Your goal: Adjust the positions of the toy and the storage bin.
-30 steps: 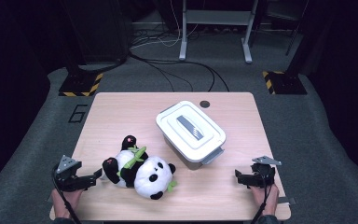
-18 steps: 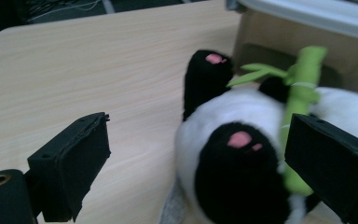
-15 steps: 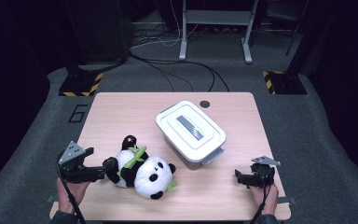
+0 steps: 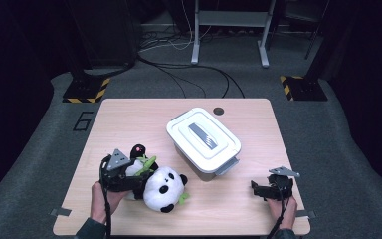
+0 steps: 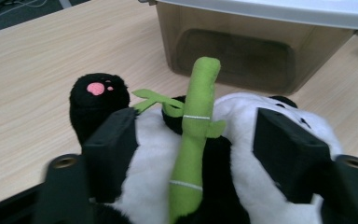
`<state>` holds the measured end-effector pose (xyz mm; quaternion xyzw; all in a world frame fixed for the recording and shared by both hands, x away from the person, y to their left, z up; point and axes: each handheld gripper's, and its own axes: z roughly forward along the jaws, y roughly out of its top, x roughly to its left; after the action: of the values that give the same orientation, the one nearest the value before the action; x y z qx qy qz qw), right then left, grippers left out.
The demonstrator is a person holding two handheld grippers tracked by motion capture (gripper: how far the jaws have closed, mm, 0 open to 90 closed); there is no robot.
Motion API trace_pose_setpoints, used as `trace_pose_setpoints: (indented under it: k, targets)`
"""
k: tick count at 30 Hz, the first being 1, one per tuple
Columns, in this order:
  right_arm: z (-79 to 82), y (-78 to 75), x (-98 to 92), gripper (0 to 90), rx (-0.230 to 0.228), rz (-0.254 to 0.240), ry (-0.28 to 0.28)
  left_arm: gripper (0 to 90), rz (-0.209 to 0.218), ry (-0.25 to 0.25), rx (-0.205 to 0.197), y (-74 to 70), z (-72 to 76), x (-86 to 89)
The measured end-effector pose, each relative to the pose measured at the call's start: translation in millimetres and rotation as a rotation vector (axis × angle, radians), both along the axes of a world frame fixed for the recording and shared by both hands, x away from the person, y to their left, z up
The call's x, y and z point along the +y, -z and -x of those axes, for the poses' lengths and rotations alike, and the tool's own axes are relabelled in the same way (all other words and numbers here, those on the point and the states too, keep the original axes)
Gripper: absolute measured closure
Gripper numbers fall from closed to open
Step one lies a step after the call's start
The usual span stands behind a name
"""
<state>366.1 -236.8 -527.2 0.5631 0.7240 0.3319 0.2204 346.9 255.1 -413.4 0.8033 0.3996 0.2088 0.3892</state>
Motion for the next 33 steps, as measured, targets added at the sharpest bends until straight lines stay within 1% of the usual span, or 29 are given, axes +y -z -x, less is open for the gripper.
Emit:
trace_pose_setpoints:
  k: [1,2,4,5,6,7,9,10,12,14,15,16,20,22,25,27,31,33]
  targets:
    - [0.0,0.0,0.0,3.6,0.000,0.000,0.000,38.8,-0.006,0.009,0.020,3.3,-2.9,-2.1]
    - [0.0,0.0,-0.1,3.7,0.000,-0.001,0.000,42.1,-0.021,0.012,0.029,6.7,-5.0,-3.7]
    - [0.0,-0.1,-0.2,3.8,0.000,-0.003,0.001,51.1,-0.060,0.011,0.058,15.3,-8.5,-6.8]
    - [0.0,0.0,-0.2,3.8,-0.001,-0.003,0.001,53.8,-0.079,0.005,0.062,19.7,-9.2,-7.2]
    - [0.1,0.0,-0.2,3.8,-0.001,-0.002,0.000,57.2,-0.072,-0.003,0.055,23.1,-8.8,-6.3]
    - [0.1,0.0,0.0,3.9,-0.001,-0.001,0.001,63.3,-0.054,-0.017,0.047,25.6,-8.4,-5.2]
    - [0.1,0.0,0.3,3.9,-0.001,0.004,0.002,71.6,-0.048,-0.023,0.041,27.0,-8.2,-2.8]
    - [0.1,0.0,0.3,3.9,-0.001,0.004,0.002,74.1,-0.051,-0.020,0.042,26.5,-8.3,-2.0]
    - [0.1,0.0,0.2,3.9,-0.001,0.003,0.001,76.0,-0.050,-0.017,0.037,25.3,-8.1,-1.0]
    - [0.1,0.1,0.3,4.0,-0.001,0.002,0.001,76.6,-0.039,-0.016,0.031,23.7,-7.3,0.1]
    - [0.1,0.1,0.4,4.1,-0.001,0.003,0.001,76.8,-0.028,-0.026,0.027,23.2,-6.8,0.6]
    - [0.2,-0.2,0.5,4.1,0.002,0.005,0.001,76.9,-0.028,-0.034,0.024,22.2,-6.6,2.4]
    - [0.2,-0.1,0.6,4.1,0.000,0.008,0.001,77.0,-0.008,-0.077,0.014,18.3,-5.5,12.6]
    - [0.1,0.1,0.8,4.2,-0.002,0.008,0.003,77.0,-0.004,-0.107,0.006,15.2,-5.1,19.9]
    - [0.0,0.2,1.0,4.2,-0.004,0.010,0.002,77.0,0.018,-0.167,-0.002,10.6,-5.9,32.6]
    - [0.0,0.3,1.2,4.2,-0.004,0.011,0.002,76.9,0.029,-0.207,-0.015,8.0,-6.7,40.5]
    - [0.0,0.3,1.3,4.2,-0.004,0.011,0.000,76.8,0.031,-0.274,-0.043,4.9,-8.4,52.8]
    - [-0.1,0.3,1.3,4.2,-0.003,0.012,-0.001,76.8,0.034,-0.302,-0.042,5.5,-10.7,57.5]
